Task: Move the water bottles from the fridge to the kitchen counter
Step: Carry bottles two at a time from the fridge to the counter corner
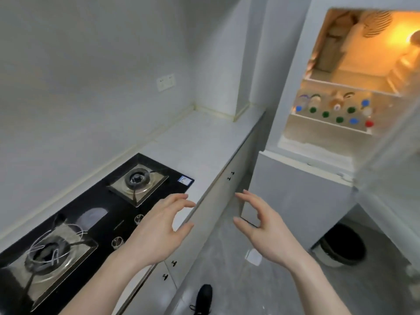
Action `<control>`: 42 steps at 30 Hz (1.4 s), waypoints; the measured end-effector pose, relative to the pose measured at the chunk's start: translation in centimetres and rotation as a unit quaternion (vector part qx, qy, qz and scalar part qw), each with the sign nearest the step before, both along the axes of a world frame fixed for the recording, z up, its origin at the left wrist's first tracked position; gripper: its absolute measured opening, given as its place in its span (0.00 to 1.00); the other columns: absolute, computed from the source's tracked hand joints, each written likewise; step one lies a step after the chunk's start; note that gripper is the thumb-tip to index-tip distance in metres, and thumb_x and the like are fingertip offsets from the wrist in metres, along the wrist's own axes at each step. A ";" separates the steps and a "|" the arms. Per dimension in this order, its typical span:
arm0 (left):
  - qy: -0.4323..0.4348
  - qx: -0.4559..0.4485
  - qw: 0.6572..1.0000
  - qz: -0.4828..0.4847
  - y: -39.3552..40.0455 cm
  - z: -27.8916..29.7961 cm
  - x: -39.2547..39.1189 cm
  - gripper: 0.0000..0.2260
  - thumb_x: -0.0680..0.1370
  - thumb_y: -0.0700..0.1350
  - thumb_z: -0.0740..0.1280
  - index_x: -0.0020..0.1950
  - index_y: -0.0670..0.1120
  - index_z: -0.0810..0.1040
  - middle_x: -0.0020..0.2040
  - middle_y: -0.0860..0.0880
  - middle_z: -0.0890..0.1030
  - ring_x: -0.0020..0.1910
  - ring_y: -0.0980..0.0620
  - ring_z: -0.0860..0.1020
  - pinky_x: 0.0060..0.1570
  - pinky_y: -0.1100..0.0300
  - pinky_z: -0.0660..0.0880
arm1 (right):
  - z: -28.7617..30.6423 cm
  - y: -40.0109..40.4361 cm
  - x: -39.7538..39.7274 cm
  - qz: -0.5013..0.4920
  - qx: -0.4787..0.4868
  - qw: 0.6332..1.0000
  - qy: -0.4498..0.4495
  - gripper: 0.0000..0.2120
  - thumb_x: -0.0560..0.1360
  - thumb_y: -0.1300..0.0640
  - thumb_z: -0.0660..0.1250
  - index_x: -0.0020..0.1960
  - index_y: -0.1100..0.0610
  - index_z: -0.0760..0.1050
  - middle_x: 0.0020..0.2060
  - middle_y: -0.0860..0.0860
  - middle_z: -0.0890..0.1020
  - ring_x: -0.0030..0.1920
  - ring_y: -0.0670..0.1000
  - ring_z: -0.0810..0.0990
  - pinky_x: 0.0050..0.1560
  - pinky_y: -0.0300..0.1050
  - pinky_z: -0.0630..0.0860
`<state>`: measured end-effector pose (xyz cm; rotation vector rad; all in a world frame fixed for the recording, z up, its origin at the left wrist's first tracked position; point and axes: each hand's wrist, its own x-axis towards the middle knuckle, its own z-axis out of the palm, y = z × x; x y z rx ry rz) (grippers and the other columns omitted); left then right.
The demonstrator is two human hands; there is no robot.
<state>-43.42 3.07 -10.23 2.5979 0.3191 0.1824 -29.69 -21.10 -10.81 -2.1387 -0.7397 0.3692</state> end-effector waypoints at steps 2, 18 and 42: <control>-0.003 -0.007 0.999 -0.035 0.0 -0.4 3.5 0.18 0.81 0.56 0.67 0.71 0.62 0.72 0.75 0.66 0.64 0.74 0.64 0.63 0.71 0.66 0.60 | 0.1 -0.9 1.7 -0.031 -0.002 0.999 -0.004 0.26 0.80 0.47 0.71 0.76 0.37 0.70 0.78 0.34 0.65 0.77 0.36 0.64 0.76 0.34 0.62; -0.044 -0.064 0.982 -0.174 4.2 0.3 24.0 0.16 0.80 0.57 0.67 0.68 0.64 0.74 0.72 0.70 0.65 0.70 0.67 0.66 0.64 0.71 0.62 | 2.7 0.5 14.4 -0.193 -0.002 0.981 -0.035 0.25 0.79 0.45 0.71 0.74 0.33 0.70 0.76 0.30 0.65 0.76 0.33 0.64 0.79 0.45 0.64; -0.061 -0.042 0.926 -0.370 -5.9 3.8 44.0 0.16 0.79 0.54 0.70 0.66 0.61 0.76 0.71 0.66 0.69 0.59 0.62 0.74 0.63 0.60 0.72 | 3.4 -10.3 24.2 -0.381 0.046 0.922 -0.059 0.25 0.78 0.42 0.72 0.72 0.30 0.69 0.75 0.29 0.67 0.75 0.37 0.68 0.77 0.52 0.68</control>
